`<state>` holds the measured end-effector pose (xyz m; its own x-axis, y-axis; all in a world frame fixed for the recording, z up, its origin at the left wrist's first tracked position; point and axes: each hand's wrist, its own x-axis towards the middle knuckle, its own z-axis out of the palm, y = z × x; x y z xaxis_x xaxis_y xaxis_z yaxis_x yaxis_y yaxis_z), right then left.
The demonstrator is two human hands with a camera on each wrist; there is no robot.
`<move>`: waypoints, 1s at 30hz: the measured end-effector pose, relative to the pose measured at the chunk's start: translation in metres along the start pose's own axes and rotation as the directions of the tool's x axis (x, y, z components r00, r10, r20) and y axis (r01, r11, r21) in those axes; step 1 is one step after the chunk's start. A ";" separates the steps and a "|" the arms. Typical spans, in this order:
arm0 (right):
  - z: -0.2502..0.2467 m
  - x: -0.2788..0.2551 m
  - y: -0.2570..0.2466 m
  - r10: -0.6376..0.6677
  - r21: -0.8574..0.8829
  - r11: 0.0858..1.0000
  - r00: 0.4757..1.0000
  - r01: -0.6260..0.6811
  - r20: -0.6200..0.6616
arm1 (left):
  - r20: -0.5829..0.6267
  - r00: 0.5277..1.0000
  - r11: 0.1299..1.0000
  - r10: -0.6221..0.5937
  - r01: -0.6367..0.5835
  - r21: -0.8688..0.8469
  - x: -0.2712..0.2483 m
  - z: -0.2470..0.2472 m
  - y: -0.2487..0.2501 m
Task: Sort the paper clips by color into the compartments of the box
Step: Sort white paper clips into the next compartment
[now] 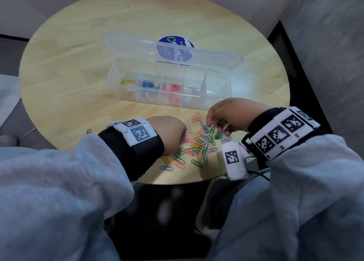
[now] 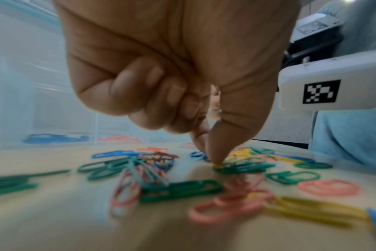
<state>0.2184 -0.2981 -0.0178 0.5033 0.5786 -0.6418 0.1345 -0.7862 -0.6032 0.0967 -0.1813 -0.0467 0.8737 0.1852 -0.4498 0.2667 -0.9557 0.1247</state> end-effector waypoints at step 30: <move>0.002 0.003 0.045 -0.150 -0.532 0.847 0.958 -0.002 -0.243 | 0.037 0.996 0.842 -0.085 0.091 -0.532 -0.014 -0.022 -0.023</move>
<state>0.2244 -0.3315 -0.0476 0.6692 0.6200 -0.4096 0.5669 -0.7823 -0.2580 0.0875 -0.1570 -0.0243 0.8323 0.2569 -0.4912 0.5207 -0.6661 0.5340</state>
